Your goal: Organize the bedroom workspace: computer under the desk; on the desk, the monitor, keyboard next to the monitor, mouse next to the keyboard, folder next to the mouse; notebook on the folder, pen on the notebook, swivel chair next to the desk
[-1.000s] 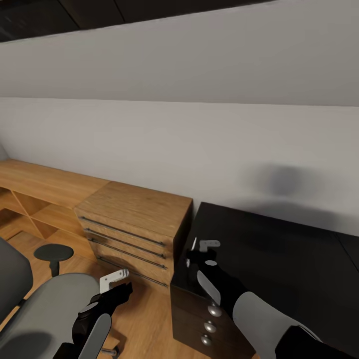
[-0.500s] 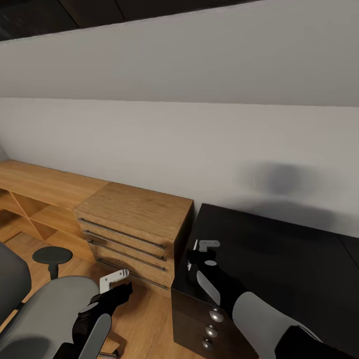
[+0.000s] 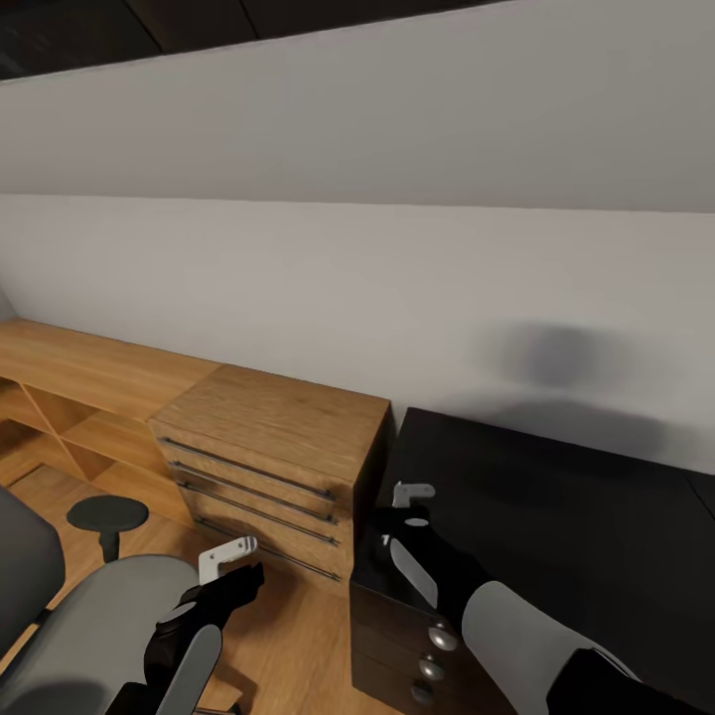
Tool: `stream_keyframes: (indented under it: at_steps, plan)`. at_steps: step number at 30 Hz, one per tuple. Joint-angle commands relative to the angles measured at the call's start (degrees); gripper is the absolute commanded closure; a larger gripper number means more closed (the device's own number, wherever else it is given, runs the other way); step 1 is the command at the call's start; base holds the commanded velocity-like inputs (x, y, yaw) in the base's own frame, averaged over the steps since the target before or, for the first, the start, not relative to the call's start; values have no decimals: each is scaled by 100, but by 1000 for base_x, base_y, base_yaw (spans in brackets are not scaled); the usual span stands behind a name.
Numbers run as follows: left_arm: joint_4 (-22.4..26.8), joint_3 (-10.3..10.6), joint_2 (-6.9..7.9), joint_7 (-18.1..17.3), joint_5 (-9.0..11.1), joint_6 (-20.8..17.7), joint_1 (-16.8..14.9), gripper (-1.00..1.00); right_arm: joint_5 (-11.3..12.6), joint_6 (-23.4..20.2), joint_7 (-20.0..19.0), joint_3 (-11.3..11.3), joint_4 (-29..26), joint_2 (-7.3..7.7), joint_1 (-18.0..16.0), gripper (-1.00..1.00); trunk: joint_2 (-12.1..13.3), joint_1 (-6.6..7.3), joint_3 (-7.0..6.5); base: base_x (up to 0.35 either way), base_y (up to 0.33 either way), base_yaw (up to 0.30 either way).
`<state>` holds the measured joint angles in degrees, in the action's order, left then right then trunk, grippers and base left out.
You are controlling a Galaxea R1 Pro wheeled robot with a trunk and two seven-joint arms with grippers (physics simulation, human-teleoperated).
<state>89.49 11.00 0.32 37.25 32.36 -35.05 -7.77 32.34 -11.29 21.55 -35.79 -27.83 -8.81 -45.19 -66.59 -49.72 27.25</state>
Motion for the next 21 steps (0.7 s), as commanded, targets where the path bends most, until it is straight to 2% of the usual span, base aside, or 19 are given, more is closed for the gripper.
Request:
stream_keyframes:
  at_steps: [1, 21]
  plan:
    - [7, 11, 3, 55, 50, -9, -5, -100, 40, -72, 50, -42, -12, 4, -7, -100, -4, 0, 6, 11, 15, 0]
    - [7, 11, 3, 55, 52, -10, -5, -100, 95, -418, 65, 2, -13, 9, -13, -100, -4, 0, 6, 2, 2, 0]
